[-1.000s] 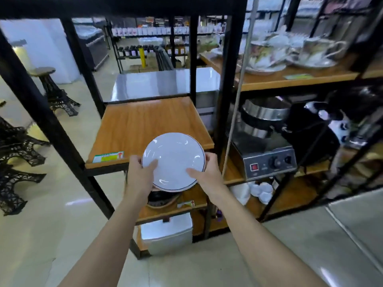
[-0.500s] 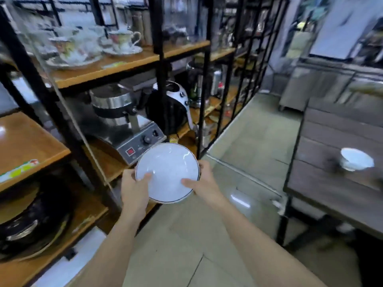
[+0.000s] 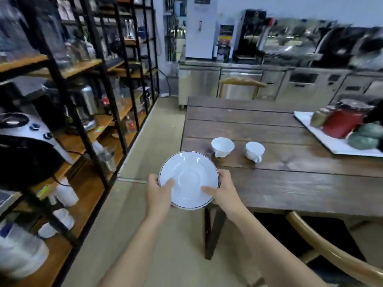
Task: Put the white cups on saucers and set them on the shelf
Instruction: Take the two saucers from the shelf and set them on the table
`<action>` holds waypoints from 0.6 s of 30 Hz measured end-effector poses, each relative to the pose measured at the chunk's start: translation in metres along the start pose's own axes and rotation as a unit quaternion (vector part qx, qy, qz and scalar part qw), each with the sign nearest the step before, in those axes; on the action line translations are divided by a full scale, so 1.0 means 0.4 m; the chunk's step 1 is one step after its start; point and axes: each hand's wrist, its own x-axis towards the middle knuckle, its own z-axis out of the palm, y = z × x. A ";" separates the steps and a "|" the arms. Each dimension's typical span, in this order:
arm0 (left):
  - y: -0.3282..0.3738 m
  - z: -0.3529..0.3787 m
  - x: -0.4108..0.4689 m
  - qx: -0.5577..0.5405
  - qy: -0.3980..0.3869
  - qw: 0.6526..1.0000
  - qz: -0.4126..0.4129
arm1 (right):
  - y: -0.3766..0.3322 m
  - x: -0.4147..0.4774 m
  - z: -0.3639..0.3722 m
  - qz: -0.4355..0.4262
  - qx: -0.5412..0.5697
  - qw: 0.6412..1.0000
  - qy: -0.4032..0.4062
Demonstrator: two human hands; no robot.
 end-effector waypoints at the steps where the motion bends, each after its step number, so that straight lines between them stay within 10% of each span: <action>1: -0.006 0.057 0.011 0.009 -0.010 1.000 -0.008 | 0.015 0.023 -0.047 0.008 0.001 1.000 0.015; 18: -0.061 0.551 0.214 0.119 -0.120 0.969 -0.182 | 0.231 0.314 -0.441 0.118 -0.021 0.989 0.089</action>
